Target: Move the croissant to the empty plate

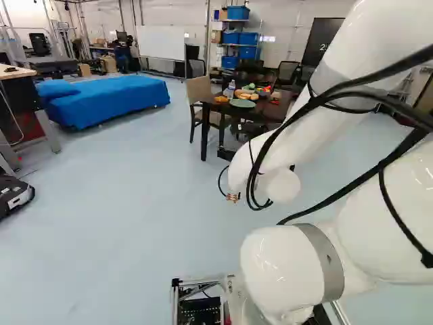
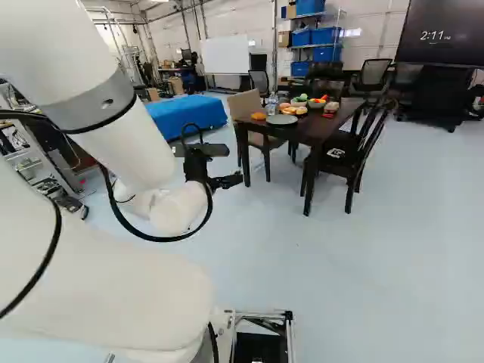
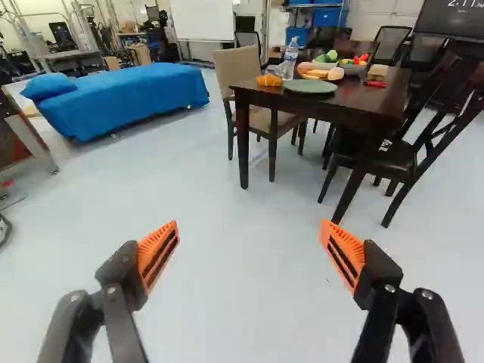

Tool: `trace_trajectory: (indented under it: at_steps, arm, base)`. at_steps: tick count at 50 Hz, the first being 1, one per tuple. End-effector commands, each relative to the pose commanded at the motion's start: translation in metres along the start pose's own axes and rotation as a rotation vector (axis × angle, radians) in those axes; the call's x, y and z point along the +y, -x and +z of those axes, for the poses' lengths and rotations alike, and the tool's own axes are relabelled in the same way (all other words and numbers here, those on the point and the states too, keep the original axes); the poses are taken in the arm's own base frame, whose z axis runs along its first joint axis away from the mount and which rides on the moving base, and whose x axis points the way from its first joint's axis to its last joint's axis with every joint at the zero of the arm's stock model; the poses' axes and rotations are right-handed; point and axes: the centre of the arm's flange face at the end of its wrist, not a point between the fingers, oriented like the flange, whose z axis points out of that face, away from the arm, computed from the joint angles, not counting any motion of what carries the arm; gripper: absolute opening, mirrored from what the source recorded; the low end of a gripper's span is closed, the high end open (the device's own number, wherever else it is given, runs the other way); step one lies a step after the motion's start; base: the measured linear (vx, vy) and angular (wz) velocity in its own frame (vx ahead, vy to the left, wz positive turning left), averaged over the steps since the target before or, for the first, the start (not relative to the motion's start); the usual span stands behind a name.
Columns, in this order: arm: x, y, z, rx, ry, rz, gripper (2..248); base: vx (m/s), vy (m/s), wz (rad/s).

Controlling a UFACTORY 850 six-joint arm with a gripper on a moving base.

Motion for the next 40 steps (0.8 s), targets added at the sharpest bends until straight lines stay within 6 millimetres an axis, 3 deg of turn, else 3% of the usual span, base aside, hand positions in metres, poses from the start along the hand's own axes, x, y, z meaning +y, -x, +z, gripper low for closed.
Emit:
trace_trajectory:
  at_steps: [40]
  arm:
    - [0.0, 0.0, 0.0, 0.0, 0.0, 0.0, 247]
  base:
    - [0.155, 0.05, -0.009]
